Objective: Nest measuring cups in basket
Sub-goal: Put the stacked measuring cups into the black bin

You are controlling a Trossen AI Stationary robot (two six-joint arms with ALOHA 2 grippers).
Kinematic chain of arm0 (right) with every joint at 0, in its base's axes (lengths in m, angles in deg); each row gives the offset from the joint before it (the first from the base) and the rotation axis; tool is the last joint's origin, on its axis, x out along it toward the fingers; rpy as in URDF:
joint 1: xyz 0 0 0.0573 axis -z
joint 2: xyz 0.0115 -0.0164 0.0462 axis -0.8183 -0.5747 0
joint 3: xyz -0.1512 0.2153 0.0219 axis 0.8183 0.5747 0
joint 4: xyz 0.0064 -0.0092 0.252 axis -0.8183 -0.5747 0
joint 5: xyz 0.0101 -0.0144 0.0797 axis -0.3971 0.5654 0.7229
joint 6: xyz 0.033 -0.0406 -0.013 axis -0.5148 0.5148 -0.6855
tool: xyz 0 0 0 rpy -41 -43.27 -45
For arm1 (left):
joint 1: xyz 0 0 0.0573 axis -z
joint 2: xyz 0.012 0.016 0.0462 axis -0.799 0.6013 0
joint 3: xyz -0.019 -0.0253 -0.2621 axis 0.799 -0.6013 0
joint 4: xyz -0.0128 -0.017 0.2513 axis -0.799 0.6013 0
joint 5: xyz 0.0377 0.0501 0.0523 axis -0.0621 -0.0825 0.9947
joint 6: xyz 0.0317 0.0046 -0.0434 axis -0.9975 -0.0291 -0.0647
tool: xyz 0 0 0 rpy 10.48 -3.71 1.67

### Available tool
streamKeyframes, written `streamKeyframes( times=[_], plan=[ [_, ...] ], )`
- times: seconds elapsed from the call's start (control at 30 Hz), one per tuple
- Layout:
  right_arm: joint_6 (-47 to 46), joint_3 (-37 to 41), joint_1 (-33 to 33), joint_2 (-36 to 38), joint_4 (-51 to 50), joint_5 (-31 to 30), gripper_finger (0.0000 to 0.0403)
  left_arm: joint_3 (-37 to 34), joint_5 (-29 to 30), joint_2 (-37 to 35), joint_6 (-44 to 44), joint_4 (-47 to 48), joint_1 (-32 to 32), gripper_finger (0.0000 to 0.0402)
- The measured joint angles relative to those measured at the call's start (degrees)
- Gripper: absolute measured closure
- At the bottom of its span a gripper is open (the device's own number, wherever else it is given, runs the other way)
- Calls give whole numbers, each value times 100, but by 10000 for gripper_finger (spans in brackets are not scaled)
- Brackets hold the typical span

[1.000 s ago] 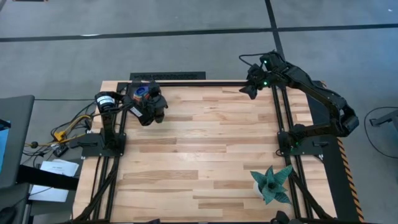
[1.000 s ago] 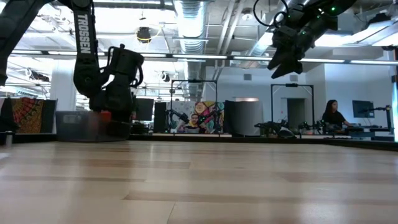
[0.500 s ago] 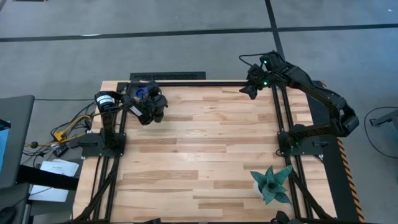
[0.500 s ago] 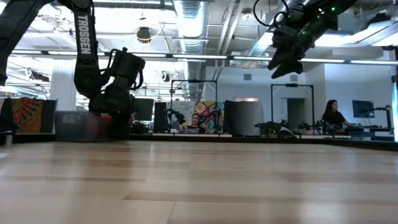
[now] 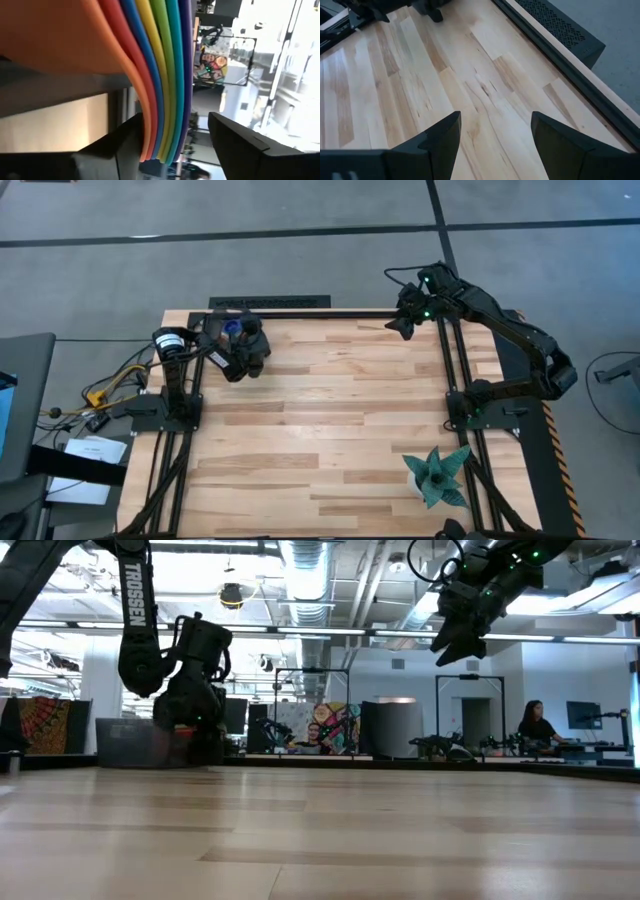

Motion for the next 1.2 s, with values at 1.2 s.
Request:
streamKeyframes(
  times=[1.2],
  plan=[
    [42,-1,0,0,37,2,137,2,-1257,0,-1126,-825,10,131]
  ],
)
